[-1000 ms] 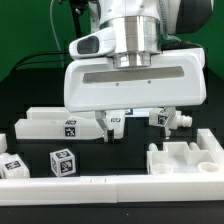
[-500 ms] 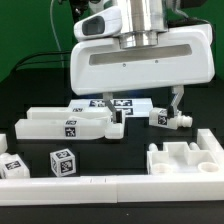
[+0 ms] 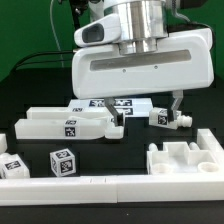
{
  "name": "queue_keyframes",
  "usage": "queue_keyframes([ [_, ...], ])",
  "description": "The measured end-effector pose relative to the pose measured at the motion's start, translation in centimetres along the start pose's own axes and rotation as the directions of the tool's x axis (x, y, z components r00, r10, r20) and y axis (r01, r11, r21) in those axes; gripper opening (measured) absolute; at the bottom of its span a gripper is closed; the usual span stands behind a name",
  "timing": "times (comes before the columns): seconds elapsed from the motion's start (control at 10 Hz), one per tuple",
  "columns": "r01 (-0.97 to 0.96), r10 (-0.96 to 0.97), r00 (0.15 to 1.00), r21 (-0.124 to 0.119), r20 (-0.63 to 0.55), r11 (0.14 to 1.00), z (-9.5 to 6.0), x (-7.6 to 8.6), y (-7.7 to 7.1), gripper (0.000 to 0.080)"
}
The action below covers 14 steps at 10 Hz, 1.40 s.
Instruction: Assemble chair
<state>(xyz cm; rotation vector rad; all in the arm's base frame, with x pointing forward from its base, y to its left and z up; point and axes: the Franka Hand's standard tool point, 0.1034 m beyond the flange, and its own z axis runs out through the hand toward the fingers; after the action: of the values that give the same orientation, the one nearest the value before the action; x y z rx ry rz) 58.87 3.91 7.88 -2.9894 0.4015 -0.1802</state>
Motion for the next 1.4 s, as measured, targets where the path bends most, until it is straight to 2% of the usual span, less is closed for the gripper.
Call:
queue_keyframes([
  [0.2,-0.065,0.065,0.997,-0.003,0.032,0.998,0.5,-0.6,-0.7,0.0649],
  [0.3,-0.139,0.139,0.990,0.000,0.006,0.990,0.5,-0.4,-1.4,0.0649],
  [0.5,-0.224,0.224,0.975,0.006,0.009,0.975,0.5,-0.5,-1.6,0.0649],
  [0.6,-0.340,0.340,0.940,0.014,0.017,0.940,0.5,-0.7,-1.6,0.0649],
  [0.7,-0.483,0.482,0.875,0.018,0.047,0.875,0.6,-1.8,-1.2,0.0649],
  [0.9,-0.680,0.675,0.728,-0.002,0.118,0.733,-0.4,-4.3,-1.1,0.0649],
  [1.0,-0.716,0.712,0.693,-0.005,0.110,0.698,-0.4,-4.9,-1.1,0.0649],
  [1.1,-0.743,0.739,0.665,-0.012,0.110,0.669,-0.1,-4.8,-1.1,0.0649],
  [1.4,-0.730,0.727,0.678,-0.012,0.112,0.683,0.0,-5.1,-1.0,0.0649],
])
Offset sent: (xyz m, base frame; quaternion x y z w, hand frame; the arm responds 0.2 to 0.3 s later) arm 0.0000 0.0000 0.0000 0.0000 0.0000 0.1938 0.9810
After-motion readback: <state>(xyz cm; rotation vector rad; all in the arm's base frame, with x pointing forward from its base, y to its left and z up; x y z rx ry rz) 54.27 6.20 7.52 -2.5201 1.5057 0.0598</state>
